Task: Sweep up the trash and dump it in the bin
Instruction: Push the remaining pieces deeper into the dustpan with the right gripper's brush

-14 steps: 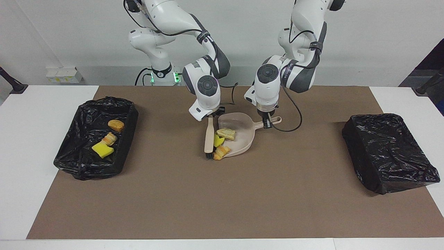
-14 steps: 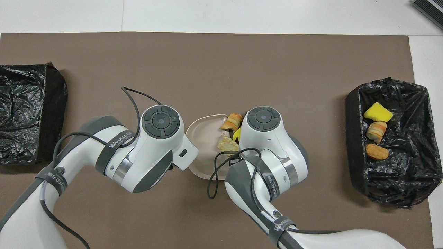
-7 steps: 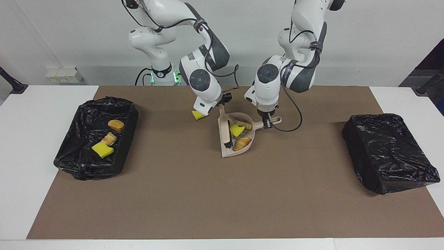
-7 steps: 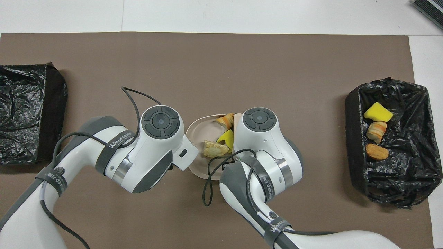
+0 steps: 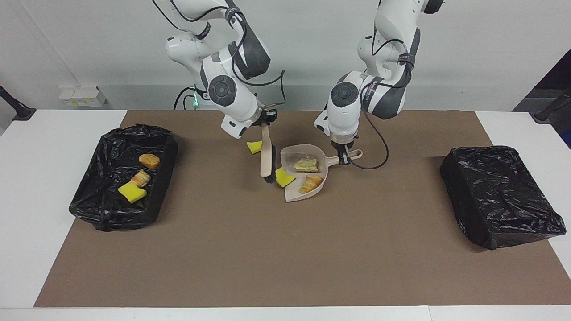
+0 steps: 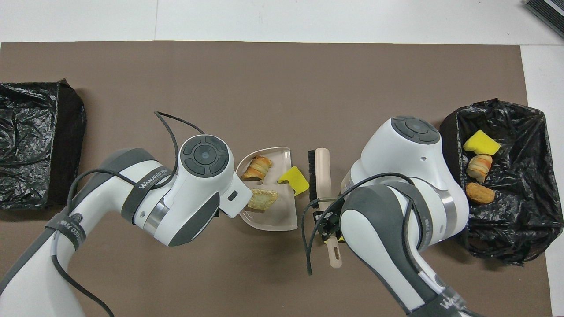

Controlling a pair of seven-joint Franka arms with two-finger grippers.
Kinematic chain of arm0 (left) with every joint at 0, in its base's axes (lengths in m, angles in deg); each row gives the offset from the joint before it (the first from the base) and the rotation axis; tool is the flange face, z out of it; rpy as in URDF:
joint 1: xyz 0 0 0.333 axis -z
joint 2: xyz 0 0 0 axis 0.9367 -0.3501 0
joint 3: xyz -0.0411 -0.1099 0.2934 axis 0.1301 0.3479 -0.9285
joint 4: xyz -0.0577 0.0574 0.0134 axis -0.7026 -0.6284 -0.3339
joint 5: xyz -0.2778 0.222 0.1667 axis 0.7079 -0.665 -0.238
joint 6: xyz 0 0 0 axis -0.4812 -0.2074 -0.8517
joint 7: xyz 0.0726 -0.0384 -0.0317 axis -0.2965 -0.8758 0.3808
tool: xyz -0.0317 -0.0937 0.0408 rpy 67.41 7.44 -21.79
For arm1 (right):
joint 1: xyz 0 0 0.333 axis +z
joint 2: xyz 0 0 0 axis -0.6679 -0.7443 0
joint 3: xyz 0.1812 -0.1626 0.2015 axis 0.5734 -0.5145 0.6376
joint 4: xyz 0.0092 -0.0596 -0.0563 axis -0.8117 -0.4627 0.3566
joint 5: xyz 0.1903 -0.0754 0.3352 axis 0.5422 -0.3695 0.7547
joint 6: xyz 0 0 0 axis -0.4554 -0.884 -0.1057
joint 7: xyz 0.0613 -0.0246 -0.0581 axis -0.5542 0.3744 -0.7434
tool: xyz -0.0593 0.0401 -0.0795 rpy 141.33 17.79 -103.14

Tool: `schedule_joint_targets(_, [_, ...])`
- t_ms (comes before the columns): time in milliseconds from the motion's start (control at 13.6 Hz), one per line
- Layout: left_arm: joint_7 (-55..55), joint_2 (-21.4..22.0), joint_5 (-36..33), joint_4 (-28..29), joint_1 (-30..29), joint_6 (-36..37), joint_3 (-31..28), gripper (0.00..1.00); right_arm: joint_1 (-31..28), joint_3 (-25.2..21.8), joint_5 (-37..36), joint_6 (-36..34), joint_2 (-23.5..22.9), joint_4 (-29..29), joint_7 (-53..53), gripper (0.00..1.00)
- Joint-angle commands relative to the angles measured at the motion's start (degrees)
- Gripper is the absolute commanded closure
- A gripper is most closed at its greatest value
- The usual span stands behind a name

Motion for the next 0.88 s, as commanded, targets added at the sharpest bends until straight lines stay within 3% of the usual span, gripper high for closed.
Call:
schedule_joint_targets(0, [0.7,3.6,-1.3,3.1,2.3,2.9,-0.5,1.0,-1.9,0.3,-2.4,0.3,6.0,-8.8,3.2,1.0])
schedule_joint_targets(147, [0.3,5.2,-1.3,5.4,3.2,2.2,-0.5,1.0,-1.9,0.4,-2.8,0.8,10.4,-15.1,9.2,1.0])
schedule_joint_targets(442, [-0.5,6.2,-1.3,7.4,3.2,0.8,1.2,1.0,0.8,0.7,-5.4,0.2,15.2,-20.6,25.8,1.0])
schedule_joint_targets(811, [-3.3,6.4,-1.0,8.7,2.9,-2.5,2.0,1.0,5.7,0.9,-1.0,1.6,21.0,-27.8,29.2,1.0])
